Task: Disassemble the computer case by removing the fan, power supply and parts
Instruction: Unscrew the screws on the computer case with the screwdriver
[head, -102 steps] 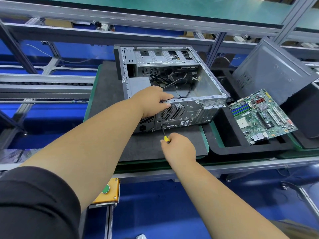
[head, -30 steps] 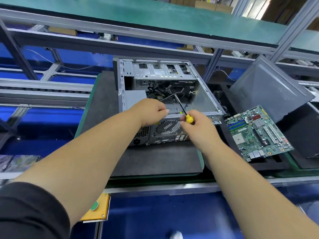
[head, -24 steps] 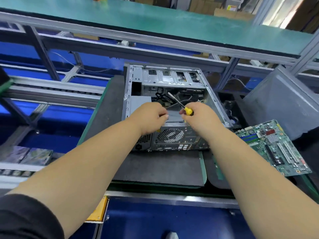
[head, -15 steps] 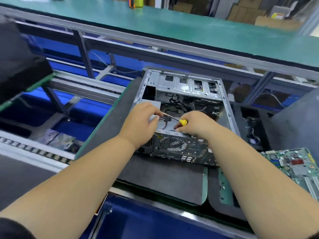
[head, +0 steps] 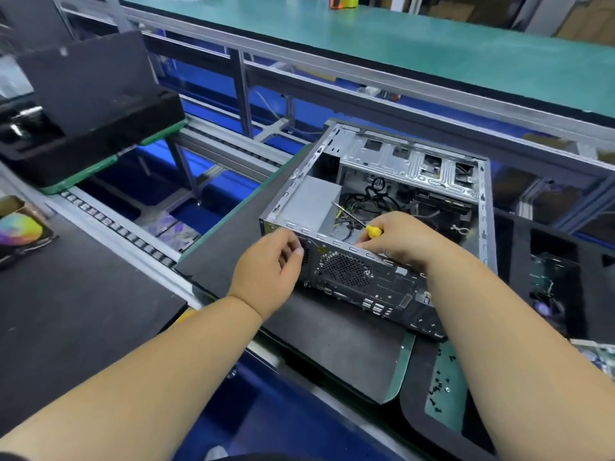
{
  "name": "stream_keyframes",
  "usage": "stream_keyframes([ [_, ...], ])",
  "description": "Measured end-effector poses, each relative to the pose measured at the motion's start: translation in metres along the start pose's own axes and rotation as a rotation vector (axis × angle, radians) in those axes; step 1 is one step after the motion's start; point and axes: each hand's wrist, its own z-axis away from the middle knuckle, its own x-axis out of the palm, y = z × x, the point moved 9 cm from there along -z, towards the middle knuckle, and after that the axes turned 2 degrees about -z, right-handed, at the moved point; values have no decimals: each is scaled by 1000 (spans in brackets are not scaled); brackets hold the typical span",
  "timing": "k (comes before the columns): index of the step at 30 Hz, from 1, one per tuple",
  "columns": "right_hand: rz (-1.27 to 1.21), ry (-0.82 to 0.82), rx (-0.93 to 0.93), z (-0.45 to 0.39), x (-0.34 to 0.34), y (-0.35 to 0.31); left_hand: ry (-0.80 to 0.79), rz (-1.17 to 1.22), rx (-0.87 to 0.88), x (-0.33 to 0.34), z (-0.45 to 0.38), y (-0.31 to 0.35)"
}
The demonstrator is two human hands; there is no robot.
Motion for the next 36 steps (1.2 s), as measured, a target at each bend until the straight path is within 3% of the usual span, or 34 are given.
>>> stream_keyframes([
  [4,-60,16,-12,-2,0,8,-232,70,-351,49,29,-40],
  [6,-90,43,-43,-2,-1,7,-272,165,-539,64,37,-55],
  [15,-203,93,-63,-7,-3,10,-131,762,-1153,98,52,-64],
  [22,-173,82,-156,-7,1,-7,-119,836,-1237,106,56,-58],
  [36,-212,69,-147,-10,6,1,17,889,-1446,130,60,-46],
])
